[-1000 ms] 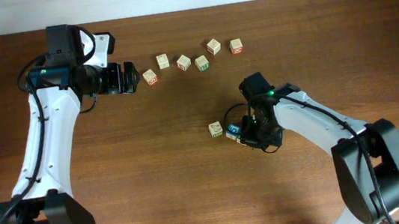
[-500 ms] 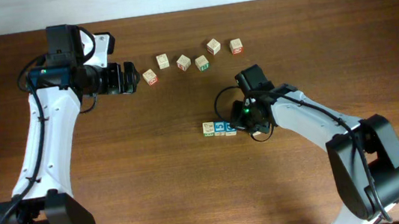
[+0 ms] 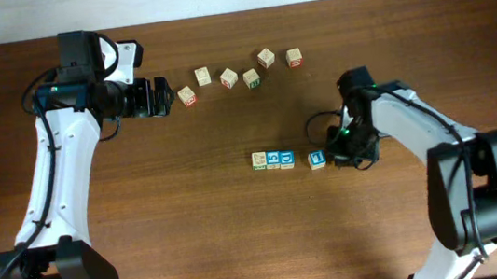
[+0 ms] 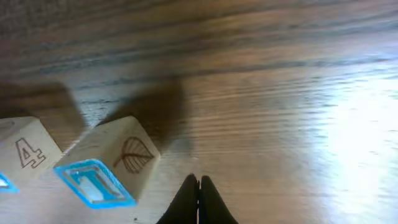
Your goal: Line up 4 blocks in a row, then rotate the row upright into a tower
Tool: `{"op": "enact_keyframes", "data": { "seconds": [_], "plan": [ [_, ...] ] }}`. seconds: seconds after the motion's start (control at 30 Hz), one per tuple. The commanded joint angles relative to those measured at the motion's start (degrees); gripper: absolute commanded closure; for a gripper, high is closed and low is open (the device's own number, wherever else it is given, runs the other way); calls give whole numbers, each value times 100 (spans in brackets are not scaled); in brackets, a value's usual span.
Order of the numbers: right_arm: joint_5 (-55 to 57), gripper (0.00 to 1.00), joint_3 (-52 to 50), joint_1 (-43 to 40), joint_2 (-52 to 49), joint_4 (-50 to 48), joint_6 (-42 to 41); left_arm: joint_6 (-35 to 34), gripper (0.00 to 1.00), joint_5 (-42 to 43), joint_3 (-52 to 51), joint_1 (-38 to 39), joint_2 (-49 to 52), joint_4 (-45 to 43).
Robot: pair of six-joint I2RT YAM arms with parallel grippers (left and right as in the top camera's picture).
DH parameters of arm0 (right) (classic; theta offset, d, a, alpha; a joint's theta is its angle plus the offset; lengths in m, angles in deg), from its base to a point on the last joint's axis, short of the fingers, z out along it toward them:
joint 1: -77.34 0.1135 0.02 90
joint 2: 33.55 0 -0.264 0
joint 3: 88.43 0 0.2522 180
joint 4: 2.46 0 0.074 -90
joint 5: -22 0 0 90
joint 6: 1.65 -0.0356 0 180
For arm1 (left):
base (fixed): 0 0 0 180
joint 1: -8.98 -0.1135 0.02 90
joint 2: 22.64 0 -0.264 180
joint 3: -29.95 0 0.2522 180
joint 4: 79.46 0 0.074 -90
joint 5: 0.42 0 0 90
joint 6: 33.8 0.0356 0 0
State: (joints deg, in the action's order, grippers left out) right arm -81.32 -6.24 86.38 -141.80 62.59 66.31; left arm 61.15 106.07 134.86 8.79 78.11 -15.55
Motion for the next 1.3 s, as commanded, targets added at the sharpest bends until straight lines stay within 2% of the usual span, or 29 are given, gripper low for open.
{"op": "enact_keyframes", "data": {
  "seconds": [0.0, 0.17, 0.5, 0.63, 0.83, 0.9, 0.97, 1.03, 1.07, 1.17, 1.27],
  "plan": [
    [-365, 96, -7, 367, -267, -297, -317, 33, 1, 24, 68, 2, 7, 7],
    [-516, 96, -7, 557, -304, -634, -494, 33, 1, 24, 68, 2, 7, 7],
    [-409, 96, 50, 299, -308, -1198, 48, 33, 1, 24, 68, 2, 7, 7],
    [-758, 96, 50, 372, -308, -1368, 83, 33, 1, 24, 68, 2, 7, 7],
    [-715, 96, 63, 621, -306, -1655, -435, 33, 1, 24, 68, 2, 7, 7],
    [-817, 96, 457, 424, -245, -1399, -426, 33, 1, 24, 68, 2, 7, 7],
    [-813, 96, 1128, 63, -42, -426, -98, 33, 1, 24, 68, 2, 7, 7],
    [-745, 96, 1165, 7, -57, 389, -66, 33, 1, 24, 68, 2, 7, 7],
    [-745, 95, 1025, 120, -109, 466, -66, 33, 1, 24, 68, 2, 7, 7],
    [-745, 96, 334, 612, -166, -129, -166, 31, 1, 372, 68, 2, 7, 116],
    [-660, 96, 223, 785, -175, -374, -356, 28, 1, 437, 68, 2, 7, 164]
  ]
}}
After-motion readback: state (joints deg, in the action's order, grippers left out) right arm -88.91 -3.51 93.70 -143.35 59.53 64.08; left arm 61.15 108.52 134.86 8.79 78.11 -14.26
